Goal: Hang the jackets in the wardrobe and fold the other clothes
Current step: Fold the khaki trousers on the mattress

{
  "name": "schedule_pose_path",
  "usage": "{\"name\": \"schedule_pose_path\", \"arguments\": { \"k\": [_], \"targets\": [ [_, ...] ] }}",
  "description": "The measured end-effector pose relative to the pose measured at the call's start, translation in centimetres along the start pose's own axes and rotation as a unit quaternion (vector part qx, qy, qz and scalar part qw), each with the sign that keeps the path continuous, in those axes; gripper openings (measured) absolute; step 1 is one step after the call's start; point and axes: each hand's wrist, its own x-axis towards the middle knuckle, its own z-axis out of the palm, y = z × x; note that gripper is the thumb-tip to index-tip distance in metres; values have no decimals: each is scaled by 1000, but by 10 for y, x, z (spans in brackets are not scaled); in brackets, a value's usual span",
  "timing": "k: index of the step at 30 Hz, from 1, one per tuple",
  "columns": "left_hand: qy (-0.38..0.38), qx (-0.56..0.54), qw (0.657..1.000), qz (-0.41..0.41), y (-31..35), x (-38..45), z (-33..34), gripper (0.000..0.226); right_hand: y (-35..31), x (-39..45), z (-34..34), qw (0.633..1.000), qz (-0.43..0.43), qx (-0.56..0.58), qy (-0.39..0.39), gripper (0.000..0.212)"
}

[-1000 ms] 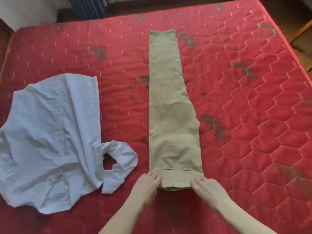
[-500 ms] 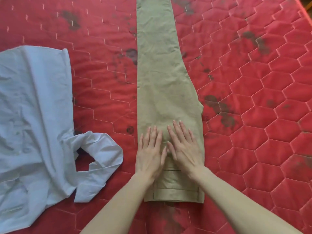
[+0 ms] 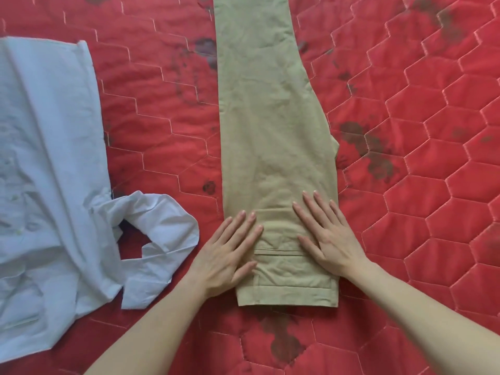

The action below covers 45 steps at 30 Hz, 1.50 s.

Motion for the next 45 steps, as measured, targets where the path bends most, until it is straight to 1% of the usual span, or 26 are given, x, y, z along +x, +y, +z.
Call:
{"name": "schedule_pose_path", "arguments": {
  "k": [3, 5, 6, 9, 11, 14, 16, 19, 21, 24, 26, 28, 30, 32, 33, 35, 36, 37, 38, 39, 40, 41, 42, 43, 44, 45],
  "targets": [
    [-9, -11, 999, 48, -17, -9, -7, 71, 27, -19, -13, 992, -87, -67, -56, 66],
    [-4, 2, 997, 72, -27, -8, -10, 71, 45, -27, -23, 984, -134, -93, -71, 60],
    [-1, 15, 996, 88, -32, -7, -11, 68, 53, -30, -29, 980, -154, -99, -80, 60],
    [1, 55, 990, 134, -43, -3, -14, 60, 67, -30, -43, 969, -201, -112, -94, 78],
    [12, 78, 986, 144, -45, 2, -18, 56, 69, -28, -47, 966, -215, -117, -88, 79],
    [40, 85, 989, 115, -46, 15, -22, 59, 66, -24, -45, 963, -232, -112, -77, 83],
    [26, 76, 993, 83, -45, 23, -23, 70, 63, -19, -41, 965, -229, -107, -69, 87],
    [-46, 69, 994, 65, -36, 26, -25, 82, 52, -13, -34, 972, -203, -100, -62, 86],
    [-75, 62, 994, 52, -28, 26, -24, 89, 45, -12, -31, 975, -191, -90, -65, 81],
    [-76, 25, 996, 31, -21, 21, -22, 86, 39, -16, -33, 983, -176, -15, -52, 61],
    [-81, -2, 997, 19, -20, 17, -26, 83, 36, -22, -37, 986, -156, 42, -48, 52],
    [-97, -29, 995, 13, -16, 13, -32, 80, 31, -29, -43, 986, -141, 78, -41, 49],
    [-127, -68, 989, 15, -8, 10, -40, 77, 25, -37, -55, 985, -128, 109, -28, 49],
    [-157, -111, 981, 13, -1, 4, -51, 75, 22, -46, -65, 984, -117, 133, -12, 44],
    [-168, -137, 976, 11, 3, 1, -58, 76, 21, -50, -69, 983, -112, 145, -5, 44],
    [-184, -221, 958, 4, 11, -5, -69, 87, 15, -58, -75, 980, -86, 178, 6, 40],
    [-167, -284, 944, -12, 17, -8, -74, 93, 12, -61, -76, 976, -52, 214, 7, 41],
    [-129, -354, 926, -38, 21, -11, -70, 93, 7, -62, -78, 965, -3, 262, 9, 40],
    [-76, -399, 911, -73, 29, -14, -68, 89, 4, -61, -77, 957, 40, 286, 16, 32],
    [-26, -408, 904, -126, 32, -16, -62, 81, 0, -58, -77, 950, 79, 300, 30, 20],
    [-5, -393, 903, -174, 33, -16, -59, 69, -3, -53, -75, 951, 106, 285, 55, 19],
    [-14, -392, 894, -218, 34, -13, -58, 64, -7, -48, -74, 946, 128, 289, 69, 26],
    [-26, -422, 869, -256, 35, -8, -58, 56, -10, -41, -71, 941, 146, 294, 78, 34],
    [-16, -464, 840, -282, 35, -3, -58, 43, -13, -33, -70, 932, 169, 310, 80, 42],
    [16, -495, 815, -299, 35, 4, -59, 38, -15, -25, -67, 926, 188, 316, 86, 49],
    [55, -510, 798, -317, 35, 10, -61, 38, -17, -18, -64, 921, 209, 316, 95, 54]
  ]
}}
